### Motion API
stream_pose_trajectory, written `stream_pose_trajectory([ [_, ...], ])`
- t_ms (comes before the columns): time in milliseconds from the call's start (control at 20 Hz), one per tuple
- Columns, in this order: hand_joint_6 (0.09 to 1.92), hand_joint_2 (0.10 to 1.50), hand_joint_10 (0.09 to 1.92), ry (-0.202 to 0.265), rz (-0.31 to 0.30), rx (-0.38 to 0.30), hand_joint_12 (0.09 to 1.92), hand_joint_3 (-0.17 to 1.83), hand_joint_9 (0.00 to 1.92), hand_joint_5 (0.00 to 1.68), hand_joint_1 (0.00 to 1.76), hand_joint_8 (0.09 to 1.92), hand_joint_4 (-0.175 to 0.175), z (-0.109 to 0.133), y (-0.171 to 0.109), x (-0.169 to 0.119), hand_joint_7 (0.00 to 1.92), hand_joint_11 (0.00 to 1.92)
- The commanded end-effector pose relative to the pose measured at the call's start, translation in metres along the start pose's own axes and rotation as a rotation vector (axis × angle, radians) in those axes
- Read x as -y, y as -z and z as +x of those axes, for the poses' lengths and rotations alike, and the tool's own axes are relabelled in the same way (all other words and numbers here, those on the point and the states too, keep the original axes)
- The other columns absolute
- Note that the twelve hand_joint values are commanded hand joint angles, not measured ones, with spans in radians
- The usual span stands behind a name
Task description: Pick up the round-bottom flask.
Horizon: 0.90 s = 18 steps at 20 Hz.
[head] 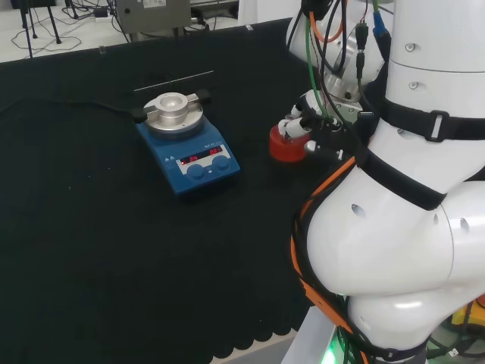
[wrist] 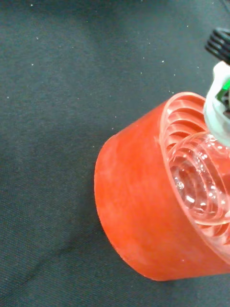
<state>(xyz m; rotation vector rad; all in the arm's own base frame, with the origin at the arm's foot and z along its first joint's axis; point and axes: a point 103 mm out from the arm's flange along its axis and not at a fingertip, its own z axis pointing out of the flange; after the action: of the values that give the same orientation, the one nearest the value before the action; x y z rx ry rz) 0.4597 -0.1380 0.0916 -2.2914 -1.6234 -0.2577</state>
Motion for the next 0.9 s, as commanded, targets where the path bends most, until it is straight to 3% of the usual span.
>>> stream_pose_trajectory([
  [50, 0.84, 0.70, 0.71, 0.003, -0.001, 0.004, 1.35, 0.68, 0.46, 0.61, 0.88, 0.70, -0.101, 0.0016, 0.0002, -0.0002, 0.33, 0.00],
  [900, 0.96, 0.71, 0.72, 0.002, -0.032, 0.066, 1.37, 0.72, 0.50, 0.78, 0.99, 0.71, -0.111, 0.0085, 0.0032, -0.0006, 0.36, 0.04],
])
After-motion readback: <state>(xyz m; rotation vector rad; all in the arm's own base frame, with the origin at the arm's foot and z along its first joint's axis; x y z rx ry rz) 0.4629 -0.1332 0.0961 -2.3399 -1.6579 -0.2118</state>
